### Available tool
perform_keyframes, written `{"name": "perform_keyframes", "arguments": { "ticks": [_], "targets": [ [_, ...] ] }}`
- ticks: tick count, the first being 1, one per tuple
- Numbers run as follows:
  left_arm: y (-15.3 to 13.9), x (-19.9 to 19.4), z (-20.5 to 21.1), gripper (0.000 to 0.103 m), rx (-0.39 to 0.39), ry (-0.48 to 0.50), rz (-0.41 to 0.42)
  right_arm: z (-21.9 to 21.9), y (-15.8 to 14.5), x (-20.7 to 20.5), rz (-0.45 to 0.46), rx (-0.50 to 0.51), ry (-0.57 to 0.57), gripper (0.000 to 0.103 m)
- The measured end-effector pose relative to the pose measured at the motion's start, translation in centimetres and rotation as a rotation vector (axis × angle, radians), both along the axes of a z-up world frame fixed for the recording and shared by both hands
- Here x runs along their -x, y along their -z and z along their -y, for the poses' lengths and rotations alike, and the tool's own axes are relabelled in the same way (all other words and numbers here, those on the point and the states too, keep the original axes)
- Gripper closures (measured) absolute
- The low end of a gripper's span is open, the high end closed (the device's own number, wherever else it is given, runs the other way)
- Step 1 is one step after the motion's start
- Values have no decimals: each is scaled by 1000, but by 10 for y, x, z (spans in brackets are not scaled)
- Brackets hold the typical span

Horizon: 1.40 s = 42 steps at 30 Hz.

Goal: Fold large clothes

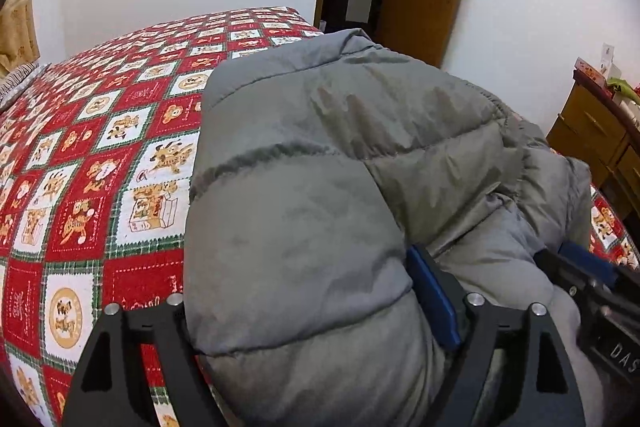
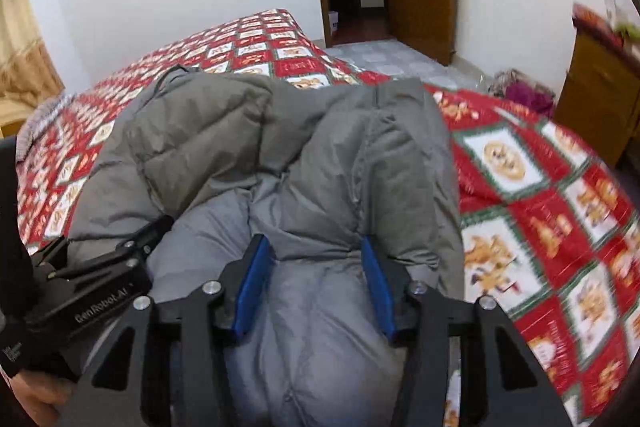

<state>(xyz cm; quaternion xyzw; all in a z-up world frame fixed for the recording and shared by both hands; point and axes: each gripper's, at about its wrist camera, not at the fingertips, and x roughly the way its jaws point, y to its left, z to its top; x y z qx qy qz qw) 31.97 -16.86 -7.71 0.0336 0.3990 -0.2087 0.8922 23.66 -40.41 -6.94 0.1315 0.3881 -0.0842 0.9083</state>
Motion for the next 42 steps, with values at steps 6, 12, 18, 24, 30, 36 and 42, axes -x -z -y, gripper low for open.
{"name": "perform_keyframes", "arguments": {
  "ticks": [6,12,18,24,30,36,42],
  "targets": [
    [10,-15,4,7,0,-5,-37,0,15,-4,-6,25,22,52],
    [17,-25,-7,1,52,-10,-144,-11,16,-11,-17,84,35,52],
    [-20,19,-48,1,-21,16,-36,-16,5,3,5,125,44,45],
    [-45,73,-80,1,-140,-8,90,-27,-29,64,109,105,105,3],
    [-42,121,-99,1,-101,-13,88,-48,-41,109,109,107,103,3],
    [-36,157,-118,1,-132,-69,84,-68,-40,142,85,144,107,2],
    [-49,197,-137,1,-111,-61,124,-87,-47,181,130,173,109,1]
  ]
}}
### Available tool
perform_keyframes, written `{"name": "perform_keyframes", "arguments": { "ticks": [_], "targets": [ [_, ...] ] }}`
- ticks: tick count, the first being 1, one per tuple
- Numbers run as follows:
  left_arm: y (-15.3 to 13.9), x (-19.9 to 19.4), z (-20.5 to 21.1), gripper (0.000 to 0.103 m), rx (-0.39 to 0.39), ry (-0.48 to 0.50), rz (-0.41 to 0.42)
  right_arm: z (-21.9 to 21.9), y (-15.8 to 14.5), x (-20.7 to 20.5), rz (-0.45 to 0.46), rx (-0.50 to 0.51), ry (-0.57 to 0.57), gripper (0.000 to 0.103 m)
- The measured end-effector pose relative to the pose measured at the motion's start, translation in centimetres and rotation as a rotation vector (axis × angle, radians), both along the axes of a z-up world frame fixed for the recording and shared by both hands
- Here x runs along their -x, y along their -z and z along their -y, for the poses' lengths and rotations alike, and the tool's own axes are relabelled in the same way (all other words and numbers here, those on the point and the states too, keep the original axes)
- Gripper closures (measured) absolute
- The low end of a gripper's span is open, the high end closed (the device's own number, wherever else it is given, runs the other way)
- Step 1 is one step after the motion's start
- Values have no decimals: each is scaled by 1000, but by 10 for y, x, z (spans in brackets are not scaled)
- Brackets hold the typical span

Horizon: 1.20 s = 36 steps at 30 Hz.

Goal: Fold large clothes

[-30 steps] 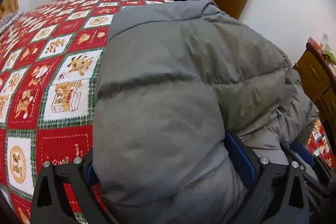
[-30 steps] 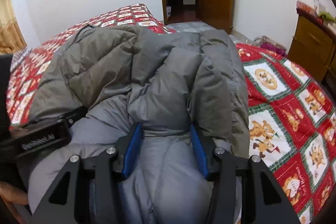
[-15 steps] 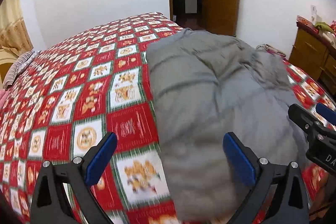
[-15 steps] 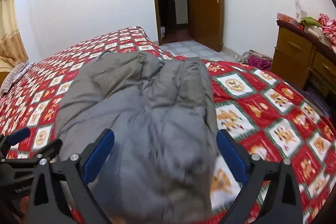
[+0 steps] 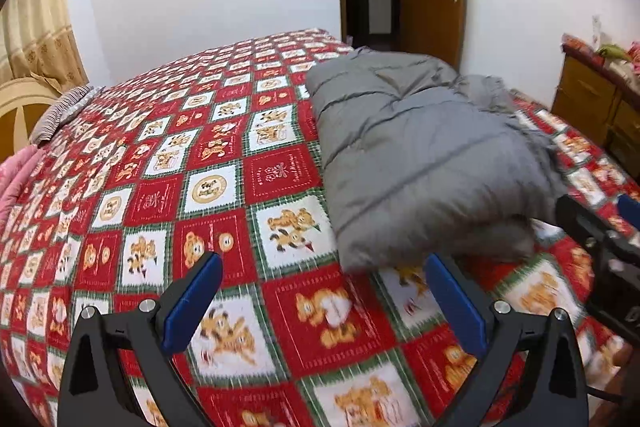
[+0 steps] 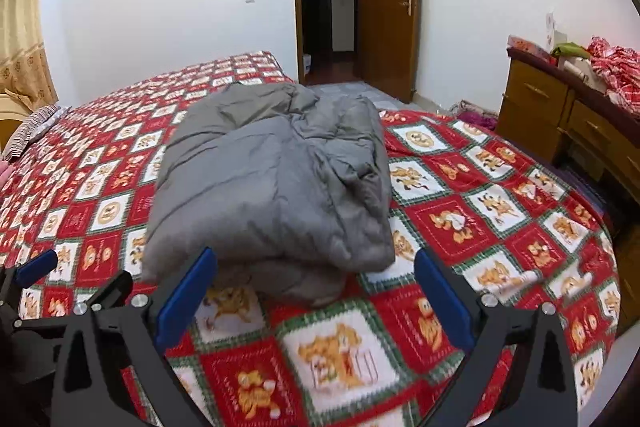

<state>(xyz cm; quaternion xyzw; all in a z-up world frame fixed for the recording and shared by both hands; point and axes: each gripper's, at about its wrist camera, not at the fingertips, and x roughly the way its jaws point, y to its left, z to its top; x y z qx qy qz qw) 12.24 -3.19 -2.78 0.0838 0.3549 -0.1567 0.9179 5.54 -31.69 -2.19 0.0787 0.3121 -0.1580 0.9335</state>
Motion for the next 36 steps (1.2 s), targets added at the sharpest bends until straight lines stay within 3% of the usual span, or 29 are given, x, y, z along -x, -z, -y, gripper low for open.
{"name": "perform_keyframes", "arguments": {
  "ticks": [3,8,17,30,36],
  "targets": [
    [-11,21,-11,1,28,2,27,-9,-8,21,43,33,0,0],
    [-31,58,-17,1,-5,9,159,-18,-21,53,118,86,6,0],
    [-63,96,-33,1,60,3,251,-26,-51,81,219,98,26,0],
    [-98,125,-50,1,110,-28,358,-56,-87,115,383,257,9,0],
    [-102,130,-51,1,123,-28,362,-49,-88,114,404,222,3,0]
  ]
}}
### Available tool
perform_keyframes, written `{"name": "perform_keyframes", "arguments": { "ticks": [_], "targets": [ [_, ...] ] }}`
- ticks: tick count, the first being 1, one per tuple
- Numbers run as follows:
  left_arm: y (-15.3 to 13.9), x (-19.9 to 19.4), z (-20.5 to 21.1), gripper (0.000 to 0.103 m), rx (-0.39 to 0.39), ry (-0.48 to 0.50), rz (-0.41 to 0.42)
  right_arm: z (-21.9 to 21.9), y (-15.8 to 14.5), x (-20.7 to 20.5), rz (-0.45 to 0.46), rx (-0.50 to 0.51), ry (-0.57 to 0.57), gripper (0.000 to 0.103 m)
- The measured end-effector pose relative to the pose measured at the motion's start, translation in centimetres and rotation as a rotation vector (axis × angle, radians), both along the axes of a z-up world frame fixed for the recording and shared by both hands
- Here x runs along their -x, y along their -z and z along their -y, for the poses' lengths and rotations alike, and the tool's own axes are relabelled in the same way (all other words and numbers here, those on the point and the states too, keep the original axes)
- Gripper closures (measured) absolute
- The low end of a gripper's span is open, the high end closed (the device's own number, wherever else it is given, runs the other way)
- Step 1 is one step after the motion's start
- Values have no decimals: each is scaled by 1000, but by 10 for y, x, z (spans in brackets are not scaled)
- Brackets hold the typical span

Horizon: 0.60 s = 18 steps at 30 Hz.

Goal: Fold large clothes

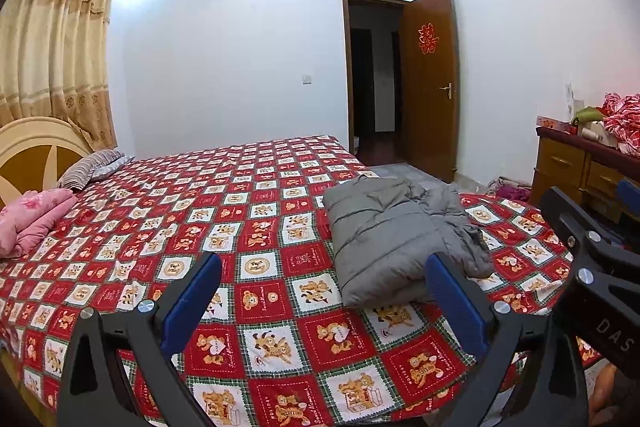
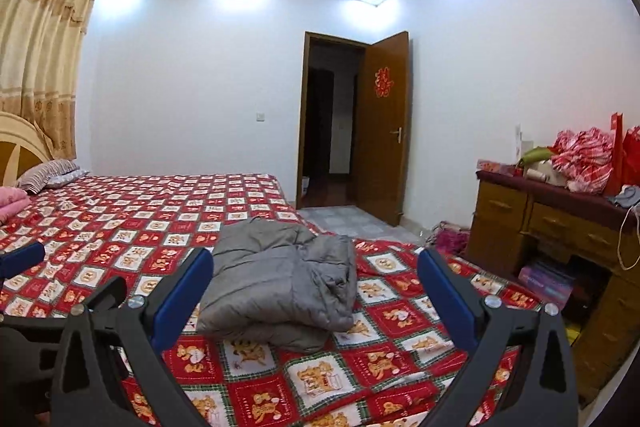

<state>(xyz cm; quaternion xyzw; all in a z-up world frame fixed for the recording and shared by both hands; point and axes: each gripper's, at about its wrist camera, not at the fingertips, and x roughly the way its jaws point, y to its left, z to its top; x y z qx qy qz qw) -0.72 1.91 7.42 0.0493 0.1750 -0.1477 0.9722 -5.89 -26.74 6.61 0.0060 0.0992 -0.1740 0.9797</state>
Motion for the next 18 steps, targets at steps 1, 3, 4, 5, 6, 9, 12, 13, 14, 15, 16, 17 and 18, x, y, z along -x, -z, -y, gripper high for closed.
{"name": "perform_keyframes", "arguments": {
  "ticks": [1,3,4,5,6,9,12,13,14,15,16,17,18],
  "targets": [
    [0,0,0,1,-1,-3,0,1,1,-1,-3,-7,-1,0],
    [1,-1,0,1,1,-7,-4,3,3,-2,-9,-20,-5,0],
    [2,-1,0,1,3,-9,-7,3,3,-1,-9,-23,-6,0],
    [2,-2,-1,1,6,-9,-10,3,3,-1,-10,-25,-3,0],
    [2,-2,0,1,8,-10,-12,3,3,-1,-10,-26,-1,0],
    [2,-1,-1,1,12,-9,-6,5,3,2,-7,-37,3,0],
    [2,-1,-2,1,13,-10,-6,5,3,3,-7,-37,3,0],
    [2,-1,-2,1,13,-10,-7,4,3,3,-7,-37,4,0],
    [2,-1,-3,1,11,-11,-8,4,3,4,-8,-35,2,0],
    [2,-1,-2,1,10,-12,-8,4,3,4,-8,-35,0,0],
    [2,-1,-2,1,11,-11,-8,4,3,4,-8,-37,-1,0],
    [2,-1,-2,1,12,-12,-8,4,2,4,-8,-36,-2,0],
    [2,-1,-2,1,13,-11,-8,4,2,4,-7,-36,-3,0]
  ]
}}
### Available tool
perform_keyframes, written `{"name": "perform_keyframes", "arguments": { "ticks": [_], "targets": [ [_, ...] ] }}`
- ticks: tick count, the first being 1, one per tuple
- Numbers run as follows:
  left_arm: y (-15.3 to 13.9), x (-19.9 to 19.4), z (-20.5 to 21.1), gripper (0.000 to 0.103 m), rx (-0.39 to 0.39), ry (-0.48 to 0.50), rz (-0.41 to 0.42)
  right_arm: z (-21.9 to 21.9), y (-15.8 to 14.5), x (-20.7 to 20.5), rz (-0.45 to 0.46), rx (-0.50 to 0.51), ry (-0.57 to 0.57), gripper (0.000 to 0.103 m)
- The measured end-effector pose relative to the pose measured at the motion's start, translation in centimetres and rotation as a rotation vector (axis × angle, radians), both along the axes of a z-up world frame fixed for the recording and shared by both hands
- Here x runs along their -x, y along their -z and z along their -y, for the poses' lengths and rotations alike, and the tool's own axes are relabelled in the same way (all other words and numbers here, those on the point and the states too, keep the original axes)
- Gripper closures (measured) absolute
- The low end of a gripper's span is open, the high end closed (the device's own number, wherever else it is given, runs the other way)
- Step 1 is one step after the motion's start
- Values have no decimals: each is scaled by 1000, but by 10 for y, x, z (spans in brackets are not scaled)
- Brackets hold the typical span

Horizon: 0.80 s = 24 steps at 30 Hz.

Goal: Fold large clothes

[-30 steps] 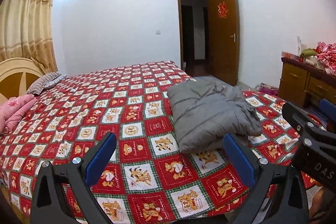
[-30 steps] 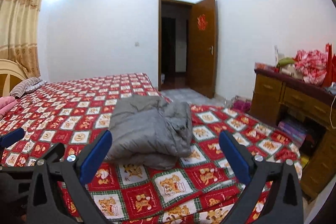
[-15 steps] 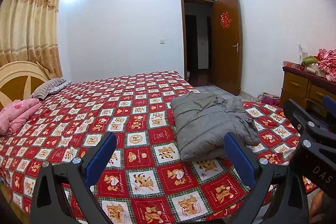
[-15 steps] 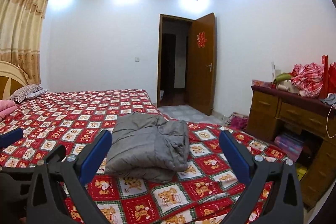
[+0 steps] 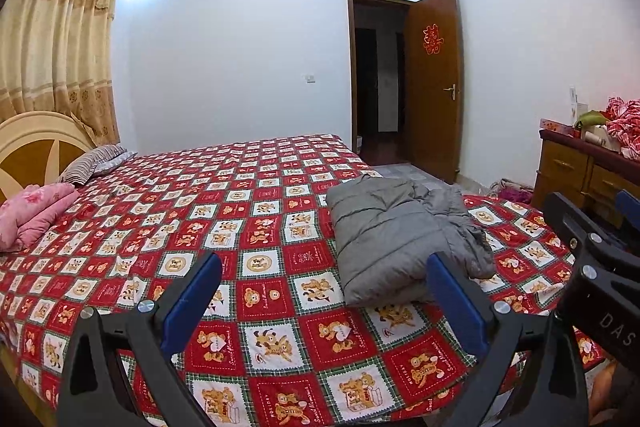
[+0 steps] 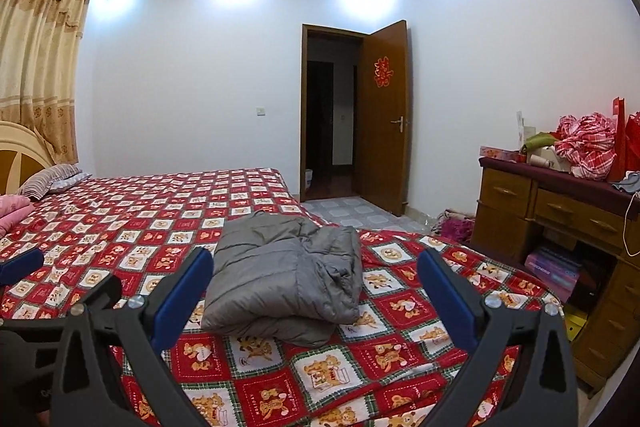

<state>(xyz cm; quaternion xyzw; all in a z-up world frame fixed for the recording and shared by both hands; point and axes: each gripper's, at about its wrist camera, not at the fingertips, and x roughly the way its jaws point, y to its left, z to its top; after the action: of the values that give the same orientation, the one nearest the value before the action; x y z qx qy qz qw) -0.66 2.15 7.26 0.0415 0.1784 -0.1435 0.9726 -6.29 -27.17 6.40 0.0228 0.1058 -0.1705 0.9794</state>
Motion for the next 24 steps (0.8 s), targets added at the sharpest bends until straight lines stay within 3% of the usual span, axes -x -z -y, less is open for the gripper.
{"name": "perform_keyframes", "arguments": {
  "ticks": [24],
  "targets": [
    [3,-5,0,1,-29,-51,16,3,-3,0,25,9,12,0]
  ]
}}
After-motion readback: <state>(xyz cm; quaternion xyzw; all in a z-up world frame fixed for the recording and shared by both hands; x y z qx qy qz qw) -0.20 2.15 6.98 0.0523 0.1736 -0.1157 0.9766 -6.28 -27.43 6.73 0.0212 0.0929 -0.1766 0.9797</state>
